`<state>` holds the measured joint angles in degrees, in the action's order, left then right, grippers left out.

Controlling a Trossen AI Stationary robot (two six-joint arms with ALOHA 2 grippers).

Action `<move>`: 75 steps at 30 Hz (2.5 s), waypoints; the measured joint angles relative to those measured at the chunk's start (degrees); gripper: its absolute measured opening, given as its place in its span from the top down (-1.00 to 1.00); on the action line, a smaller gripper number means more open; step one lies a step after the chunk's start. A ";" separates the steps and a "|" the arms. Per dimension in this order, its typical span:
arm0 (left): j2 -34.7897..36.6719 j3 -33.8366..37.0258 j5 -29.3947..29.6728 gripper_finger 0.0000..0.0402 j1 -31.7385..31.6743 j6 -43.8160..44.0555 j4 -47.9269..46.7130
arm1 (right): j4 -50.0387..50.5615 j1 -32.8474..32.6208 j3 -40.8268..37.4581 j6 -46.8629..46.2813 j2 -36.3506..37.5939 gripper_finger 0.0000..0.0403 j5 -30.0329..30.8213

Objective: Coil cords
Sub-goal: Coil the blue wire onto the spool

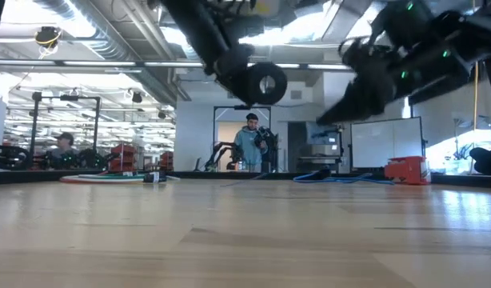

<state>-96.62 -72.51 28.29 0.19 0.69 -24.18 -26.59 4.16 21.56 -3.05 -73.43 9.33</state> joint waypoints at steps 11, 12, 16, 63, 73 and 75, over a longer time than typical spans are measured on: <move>-4.17 0.00 -2.15 0.99 -2.51 -3.23 4.29 | -3.64 -0.02 0.09 -4.20 10.47 0.97 -1.14; -4.21 0.00 -2.38 0.99 -2.56 -3.73 4.74 | -4.31 -0.02 0.30 -4.85 10.05 0.97 -1.20; -4.22 0.00 -2.48 0.99 -2.63 -4.15 5.60 | -6.22 0.00 1.92 -7.39 8.06 0.97 -6.07; -4.29 0.04 -8.87 0.99 -2.41 -1.09 14.09 | -7.70 0.64 15.82 -7.17 -8.50 0.94 -16.65; -4.29 0.09 -13.24 0.99 -2.36 0.45 13.83 | -7.29 0.66 15.92 -5.56 -8.48 0.86 -17.72; -4.28 0.09 -15.31 0.99 -2.36 0.15 13.06 | -6.72 0.61 16.59 -5.45 -8.50 0.84 -18.50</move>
<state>-100.90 -72.42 12.98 -2.17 0.84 -11.12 -33.32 4.78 38.15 -8.49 -81.93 -9.17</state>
